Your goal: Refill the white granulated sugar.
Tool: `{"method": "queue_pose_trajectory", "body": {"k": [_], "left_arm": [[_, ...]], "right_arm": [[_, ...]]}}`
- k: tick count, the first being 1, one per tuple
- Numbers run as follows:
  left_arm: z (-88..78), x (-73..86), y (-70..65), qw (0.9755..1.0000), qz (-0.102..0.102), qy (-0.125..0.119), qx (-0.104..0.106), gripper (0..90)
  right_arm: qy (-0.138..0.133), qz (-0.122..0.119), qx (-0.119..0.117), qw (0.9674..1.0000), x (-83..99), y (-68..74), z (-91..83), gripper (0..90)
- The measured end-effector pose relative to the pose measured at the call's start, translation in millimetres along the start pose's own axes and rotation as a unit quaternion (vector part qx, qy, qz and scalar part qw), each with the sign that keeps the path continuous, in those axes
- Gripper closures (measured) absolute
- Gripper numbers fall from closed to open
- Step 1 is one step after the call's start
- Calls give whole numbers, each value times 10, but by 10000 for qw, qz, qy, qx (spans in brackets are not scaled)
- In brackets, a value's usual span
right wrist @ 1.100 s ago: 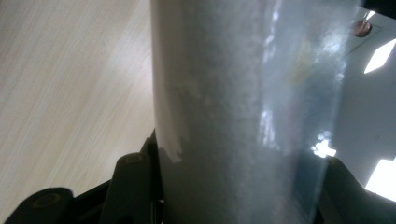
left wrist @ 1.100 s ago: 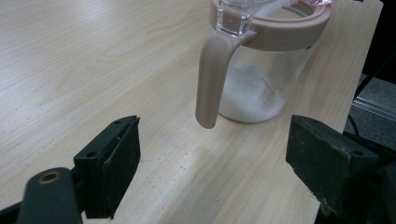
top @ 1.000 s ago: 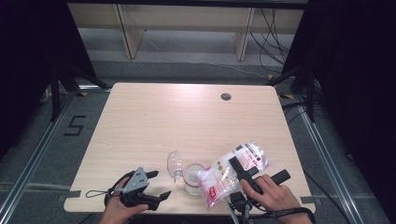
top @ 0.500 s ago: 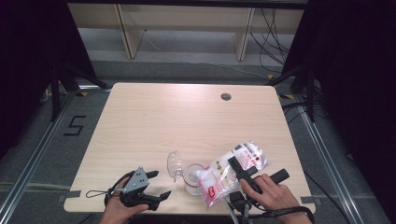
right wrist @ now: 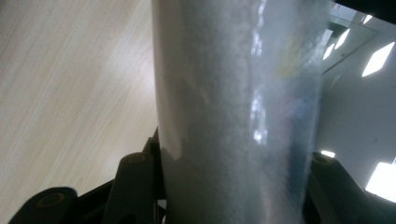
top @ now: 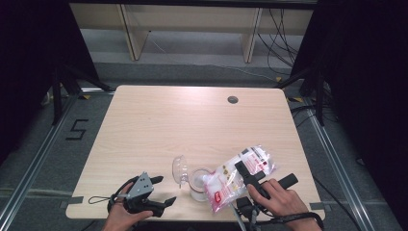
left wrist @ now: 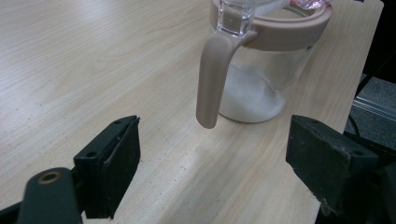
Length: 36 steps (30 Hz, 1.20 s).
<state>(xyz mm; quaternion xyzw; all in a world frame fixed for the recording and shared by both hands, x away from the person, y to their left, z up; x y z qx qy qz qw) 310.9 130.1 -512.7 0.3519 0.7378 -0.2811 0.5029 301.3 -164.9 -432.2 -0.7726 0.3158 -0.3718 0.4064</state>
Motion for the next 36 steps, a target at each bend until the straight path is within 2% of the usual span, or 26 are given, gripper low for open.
{"method": "queue_pose_trajectory", "body": {"k": [8,12,16,18,19,20,21,23,26,36], "left_arm": [[0,0,0,10000,4,4,3,174],[0,0,0,10000,7,4,1,175],[0,-1,-1,10000,6,-1,1,175],[-1,-2,4,10000,33,-6,6,175],[0,-1,2,10000,-5,-6,-3,175],[1,0,1,10000,-4,-4,-4,174],[1,1,-1,10000,11,9,6,175],[3,-1,3,10000,40,12,14,175],[1,0,0,10000,2,2,2,174],[-1,-2,2,10000,11,-6,2,175]], "right_arm": [[-1,60,9,10000,2,3,-1,569],[-73,-54,-3,10000,5,-10,16,571],[-102,-26,8,9999,5,-9,22,572],[-49,60,10,10000,10,4,13,572],[16,257,30,9997,17,34,5,572],[-50,74,13,10000,12,5,16,573],[-66,36,4,10000,13,1,20,573],[-33,124,10,9999,18,15,13,574],[-51,23,0,10000,22,-2,13,575],[-58,88,15,9999,11,8,11,579]]}}
Point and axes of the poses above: each handheld gripper's, and its own axes: z roughly forward along the jaws, x roughly out of its underside, y roughly to its left, the point moved 4 cm from there along z, roughly forward along the jaws, and after that the axes turned 10 degrees about -y, right-handed, at the moved point
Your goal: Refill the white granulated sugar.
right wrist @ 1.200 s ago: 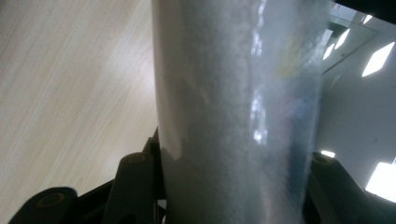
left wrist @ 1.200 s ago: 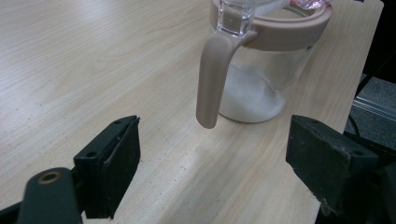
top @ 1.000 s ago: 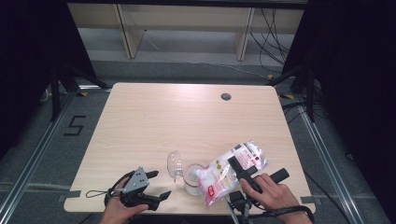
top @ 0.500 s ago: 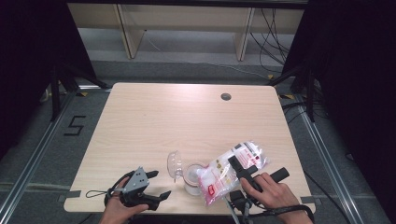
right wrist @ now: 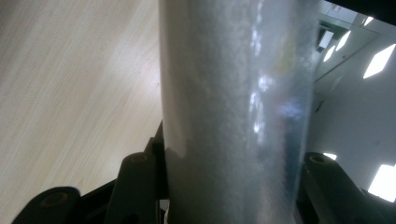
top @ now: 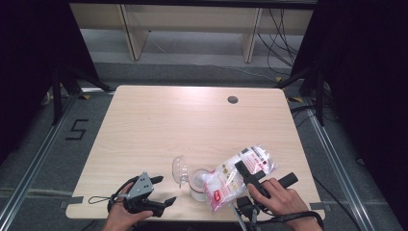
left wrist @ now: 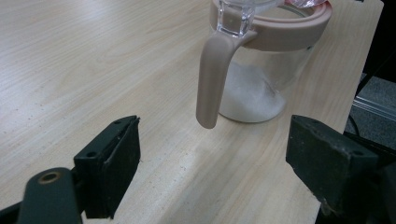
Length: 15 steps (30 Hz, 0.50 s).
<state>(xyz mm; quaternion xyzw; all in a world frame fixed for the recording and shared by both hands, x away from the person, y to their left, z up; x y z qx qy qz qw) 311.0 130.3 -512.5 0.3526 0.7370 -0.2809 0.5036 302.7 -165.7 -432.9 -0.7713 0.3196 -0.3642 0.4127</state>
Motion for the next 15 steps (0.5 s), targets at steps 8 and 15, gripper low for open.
{"method": "queue_pose_trajectory", "body": {"k": [8,15], "left_arm": [[-2,-1,1,10000,-17,-4,-15,175],[-1,3,3,10000,-16,11,-8,175]], "right_arm": [[-5,-26,-30,10000,7,-4,4,582],[38,-58,-41,10000,39,-2,-2,587]]}}
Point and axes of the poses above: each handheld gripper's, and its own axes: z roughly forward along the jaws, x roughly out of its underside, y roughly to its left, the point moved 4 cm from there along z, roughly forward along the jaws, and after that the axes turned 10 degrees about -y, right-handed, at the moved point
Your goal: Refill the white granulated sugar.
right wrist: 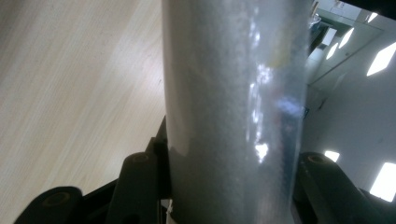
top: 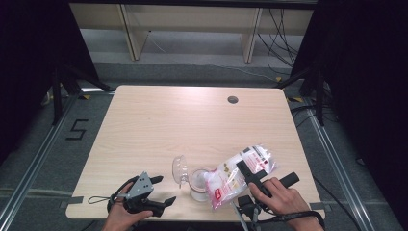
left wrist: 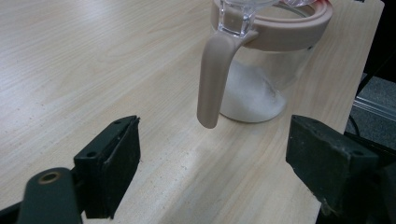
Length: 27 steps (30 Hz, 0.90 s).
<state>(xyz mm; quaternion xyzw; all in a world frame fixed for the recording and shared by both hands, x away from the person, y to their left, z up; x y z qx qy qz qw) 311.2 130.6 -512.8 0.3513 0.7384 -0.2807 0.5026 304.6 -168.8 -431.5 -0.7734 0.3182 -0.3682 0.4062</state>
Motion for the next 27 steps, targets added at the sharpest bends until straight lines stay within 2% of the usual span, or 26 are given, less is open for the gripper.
{"method": "queue_pose_trajectory", "body": {"k": [7,8,9,11,18,19,22,27], "left_arm": [[2,1,-1,10000,3,-2,3,175],[1,1,0,10000,7,3,4,175],[4,0,-2,10000,-11,-11,0,175],[2,0,-2,10000,0,-6,4,175],[0,-3,-3,10000,9,-6,9,175],[0,-2,-3,10000,7,-5,7,175],[-1,-5,-2,10000,-5,-21,-7,175],[-1,-4,-3,10000,8,-7,12,175]], "right_arm": [[-37,-19,-25,10000,6,0,5,592],[-29,109,-6,9999,9,21,8,593],[18,125,-15,9999,14,27,2,594],[-15,31,-6,10000,10,11,7,595],[33,-32,-28,10000,-2,13,1,605],[37,23,-13,10000,-2,20,2,608],[-22,-54,-8,10000,-14,8,14,612],[-6,-15,-38,10000,-15,20,1,622]]}}
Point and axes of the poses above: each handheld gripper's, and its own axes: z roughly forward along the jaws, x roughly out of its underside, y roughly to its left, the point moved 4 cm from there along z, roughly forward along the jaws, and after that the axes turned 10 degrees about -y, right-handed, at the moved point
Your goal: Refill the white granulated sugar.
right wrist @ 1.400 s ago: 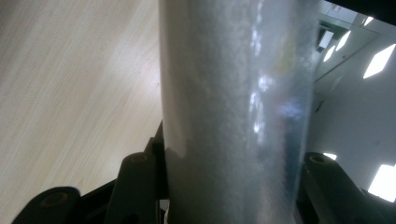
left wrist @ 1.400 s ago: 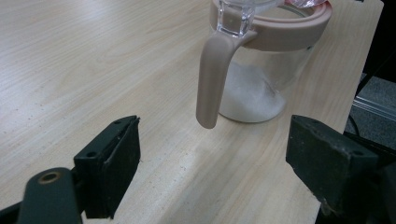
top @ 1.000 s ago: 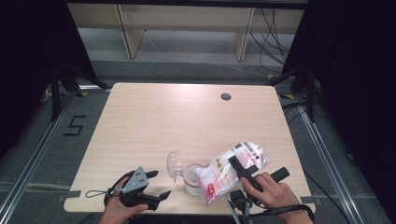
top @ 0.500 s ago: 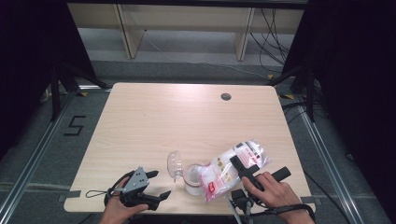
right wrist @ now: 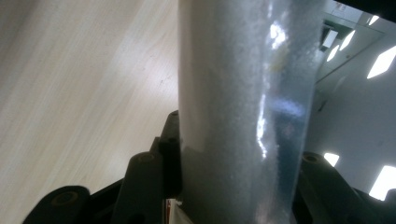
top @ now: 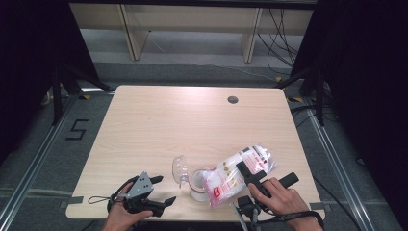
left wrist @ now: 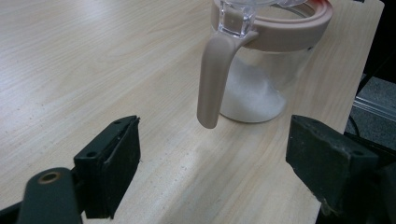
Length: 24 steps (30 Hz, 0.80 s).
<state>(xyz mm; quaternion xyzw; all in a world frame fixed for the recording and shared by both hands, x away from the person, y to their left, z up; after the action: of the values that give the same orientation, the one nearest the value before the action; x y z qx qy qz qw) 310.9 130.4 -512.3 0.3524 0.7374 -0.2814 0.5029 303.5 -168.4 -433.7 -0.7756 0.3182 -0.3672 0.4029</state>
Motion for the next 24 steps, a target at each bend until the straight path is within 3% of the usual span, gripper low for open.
{"method": "queue_pose_trajectory", "body": {"k": [4,12,13,14,15,24], "left_arm": [[-4,-2,0,10000,-16,-16,-16,175],[1,-3,1,10000,-31,-19,-14,175],[4,-4,-4,10000,-58,-48,-20,175],[4,-4,-4,10000,-58,-48,-20,175],[-6,-3,6,10000,-7,10,-7,175],[-15,-6,9,10000,15,25,-58,175]], "right_arm": [[-15,-159,16,9999,-6,-15,-8,631],[60,25,60,10000,-8,4,-36,640],[-64,-277,46,9996,-10,-36,-17,641],[-29,-32,41,10000,-22,-14,-25,643],[7,14,14,10000,-22,-10,-34,644],[-11,-20,35,10000,-33,-23,-43,650]]}}
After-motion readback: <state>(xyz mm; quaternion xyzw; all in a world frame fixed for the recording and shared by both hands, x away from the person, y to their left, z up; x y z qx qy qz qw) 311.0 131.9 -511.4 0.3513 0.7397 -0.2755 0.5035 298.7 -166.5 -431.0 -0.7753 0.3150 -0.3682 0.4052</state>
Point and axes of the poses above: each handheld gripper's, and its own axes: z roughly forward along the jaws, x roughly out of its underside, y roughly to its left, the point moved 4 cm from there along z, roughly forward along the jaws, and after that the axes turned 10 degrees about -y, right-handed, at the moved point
